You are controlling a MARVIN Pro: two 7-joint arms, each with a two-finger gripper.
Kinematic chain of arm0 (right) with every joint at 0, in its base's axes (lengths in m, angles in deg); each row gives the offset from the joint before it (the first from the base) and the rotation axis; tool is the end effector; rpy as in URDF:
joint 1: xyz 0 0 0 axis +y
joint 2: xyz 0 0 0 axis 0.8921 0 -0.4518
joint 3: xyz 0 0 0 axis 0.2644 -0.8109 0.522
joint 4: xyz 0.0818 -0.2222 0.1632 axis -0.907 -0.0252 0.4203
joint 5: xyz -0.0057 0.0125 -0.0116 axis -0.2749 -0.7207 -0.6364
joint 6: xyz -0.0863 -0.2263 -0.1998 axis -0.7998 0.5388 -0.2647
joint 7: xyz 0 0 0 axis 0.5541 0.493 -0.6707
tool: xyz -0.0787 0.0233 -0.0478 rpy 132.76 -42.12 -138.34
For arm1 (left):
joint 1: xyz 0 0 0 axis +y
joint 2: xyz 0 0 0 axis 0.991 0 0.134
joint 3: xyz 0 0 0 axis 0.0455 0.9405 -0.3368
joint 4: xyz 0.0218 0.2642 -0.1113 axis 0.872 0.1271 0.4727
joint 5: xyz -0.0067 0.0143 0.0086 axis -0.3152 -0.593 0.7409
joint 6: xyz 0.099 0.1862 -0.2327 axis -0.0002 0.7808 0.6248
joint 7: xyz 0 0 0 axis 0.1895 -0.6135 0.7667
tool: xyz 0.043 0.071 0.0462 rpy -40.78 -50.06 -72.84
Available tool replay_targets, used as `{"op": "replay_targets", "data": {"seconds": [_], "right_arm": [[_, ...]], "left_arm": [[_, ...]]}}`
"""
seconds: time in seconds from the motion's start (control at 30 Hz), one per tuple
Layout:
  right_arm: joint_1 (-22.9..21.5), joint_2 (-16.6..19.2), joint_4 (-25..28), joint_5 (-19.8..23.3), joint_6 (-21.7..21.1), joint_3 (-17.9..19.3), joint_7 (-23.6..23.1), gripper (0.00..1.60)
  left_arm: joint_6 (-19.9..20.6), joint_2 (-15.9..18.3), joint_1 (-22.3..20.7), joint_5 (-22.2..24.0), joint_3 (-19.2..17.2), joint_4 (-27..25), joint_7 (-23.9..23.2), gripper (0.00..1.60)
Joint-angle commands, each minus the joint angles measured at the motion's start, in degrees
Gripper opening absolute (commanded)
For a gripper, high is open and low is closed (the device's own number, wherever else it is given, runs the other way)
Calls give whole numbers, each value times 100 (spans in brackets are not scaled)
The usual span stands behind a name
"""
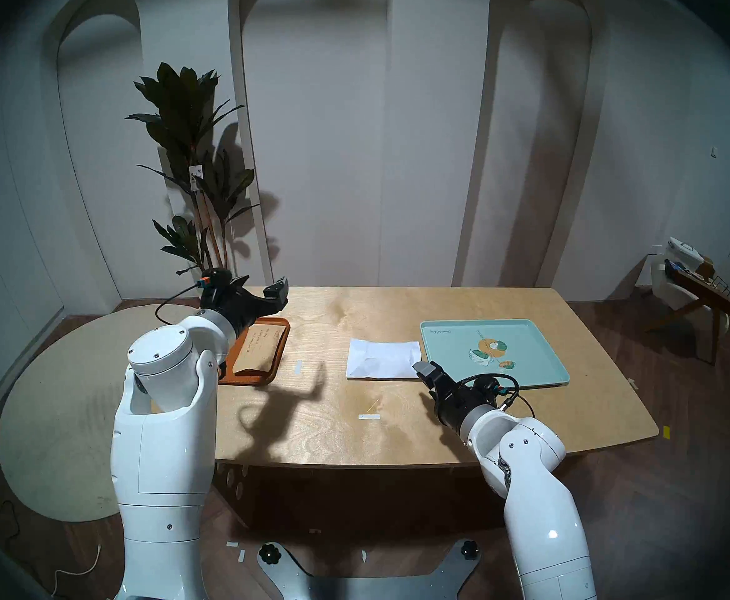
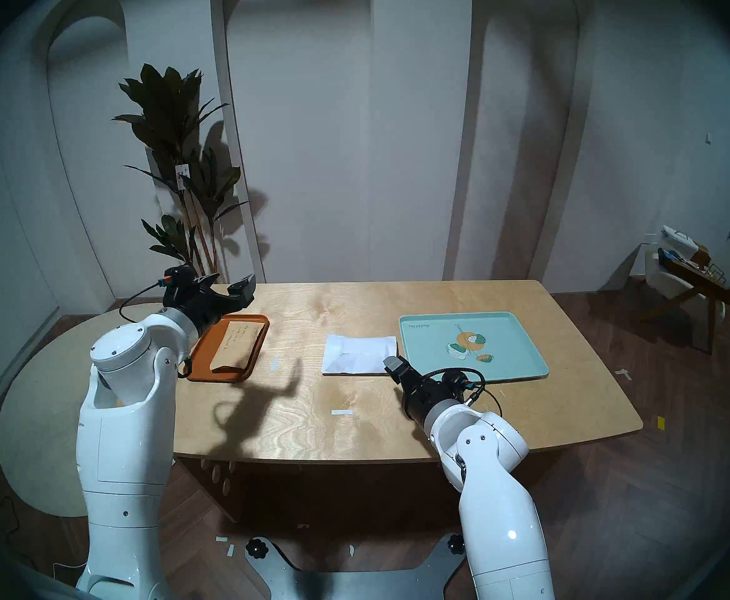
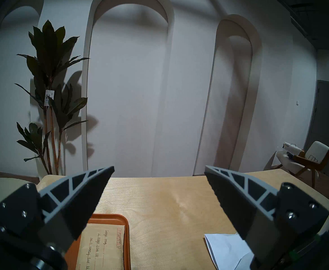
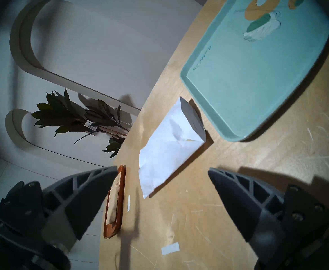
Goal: Sort the mail into the trays, one tray per recipient
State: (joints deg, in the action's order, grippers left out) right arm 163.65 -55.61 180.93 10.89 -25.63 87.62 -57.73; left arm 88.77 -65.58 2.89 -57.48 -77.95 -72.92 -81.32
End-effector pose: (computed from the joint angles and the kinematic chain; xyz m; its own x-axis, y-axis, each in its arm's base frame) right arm 0.3609 0.0407 -0.3333 0.4943 -0.7882 0.3667 -0.1480 -0.4919 -0.8580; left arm 0.4264 0.0513 -0.1812 0.0738 0.0943 0.9928 -0.2106 -0.9716 0.1079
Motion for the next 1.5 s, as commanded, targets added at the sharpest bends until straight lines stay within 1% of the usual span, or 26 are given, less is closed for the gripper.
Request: {"op": "replay_targets", "data": {"seconds": [0.0, 0.33, 0.6, 1.1, 1.13, 1.2, 1.23, 1.27, 1.47], "right_arm": [[-369, -45, -168, 202, 10, -11, 39, 160], [-734, -52, -560, 326, 21, 29, 202, 160], [-1089, -57, -999, 446, 30, 24, 382, 160], [-1453, -31, -1591, 627, -35, 56, 511, 160], [-1467, -10, -1609, 613, -45, 41, 515, 136], [-1500, 8, -1657, 597, -68, 21, 539, 64], [-1507, 17, -1668, 582, -69, 11, 537, 46], [-1514, 28, -1675, 570, -74, -1, 537, 0], [-1600, 82, -1565, 394, -36, -221, 456, 0]], "left_arm": [[-50, 8, -98, 1, -11, -117, 13, 160], [-53, 33, -94, 33, 5, -116, 38, 160], [-57, 56, -90, 60, 19, -117, 62, 160], [-65, 93, -84, 106, 43, -118, 103, 160], [-65, 95, -83, 109, 44, -118, 106, 160], [-66, 100, -82, 115, 47, -118, 111, 160], [-67, 102, -82, 117, 49, -118, 113, 160], [-67, 105, -81, 121, 51, -118, 116, 160], [-68, 120, -80, 139, 59, -117, 129, 160]]}}
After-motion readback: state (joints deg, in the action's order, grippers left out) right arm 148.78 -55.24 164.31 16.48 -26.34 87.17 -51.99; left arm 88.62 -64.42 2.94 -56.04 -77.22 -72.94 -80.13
